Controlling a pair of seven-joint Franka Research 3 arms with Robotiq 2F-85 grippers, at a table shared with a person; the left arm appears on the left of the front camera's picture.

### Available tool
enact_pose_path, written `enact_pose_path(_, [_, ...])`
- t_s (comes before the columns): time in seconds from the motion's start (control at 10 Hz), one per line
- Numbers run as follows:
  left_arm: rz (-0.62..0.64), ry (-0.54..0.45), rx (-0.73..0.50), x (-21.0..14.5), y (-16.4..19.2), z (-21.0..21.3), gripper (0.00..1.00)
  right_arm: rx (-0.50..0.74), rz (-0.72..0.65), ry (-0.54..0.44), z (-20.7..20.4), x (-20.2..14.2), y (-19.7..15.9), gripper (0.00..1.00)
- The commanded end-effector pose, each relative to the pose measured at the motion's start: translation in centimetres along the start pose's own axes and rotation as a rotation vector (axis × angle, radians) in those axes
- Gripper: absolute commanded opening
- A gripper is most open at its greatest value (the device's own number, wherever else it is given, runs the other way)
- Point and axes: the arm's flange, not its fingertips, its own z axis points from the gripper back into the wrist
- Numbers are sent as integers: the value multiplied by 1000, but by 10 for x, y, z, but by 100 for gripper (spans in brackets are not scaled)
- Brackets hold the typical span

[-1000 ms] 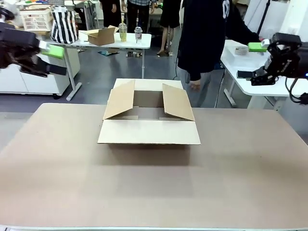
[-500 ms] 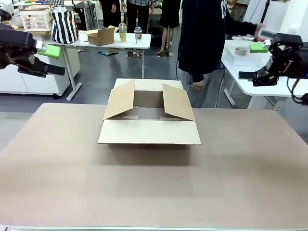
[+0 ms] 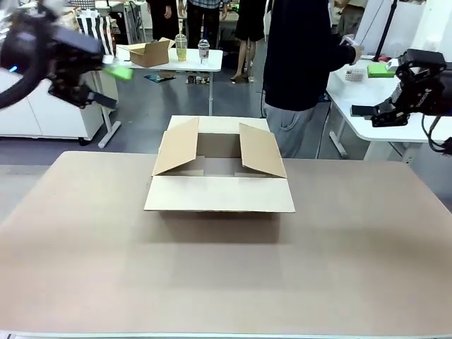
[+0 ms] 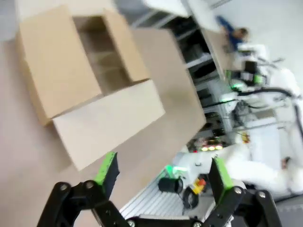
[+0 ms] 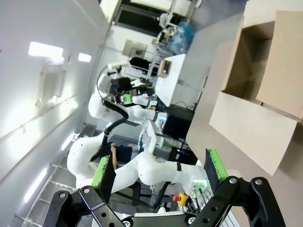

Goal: Pack the gift set into the box.
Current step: Place both hands on the side flaps of the Package Box and spread them outward.

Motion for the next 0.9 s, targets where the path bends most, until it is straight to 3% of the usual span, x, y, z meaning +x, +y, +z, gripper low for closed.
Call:
enact_pose_path(0.0, [137, 235, 180, 77, -12, -33, 100, 22, 23, -14, -2, 4, 2, 100])
enact_pose_path(0.4, [221, 363, 580, 147, 9, -145, 100, 22, 23, -14, -2, 4, 2, 100])
enact_pose_path(0.8, [148, 420, 800, 174, 42, -244, 100, 22, 23, -14, -2, 4, 2, 100])
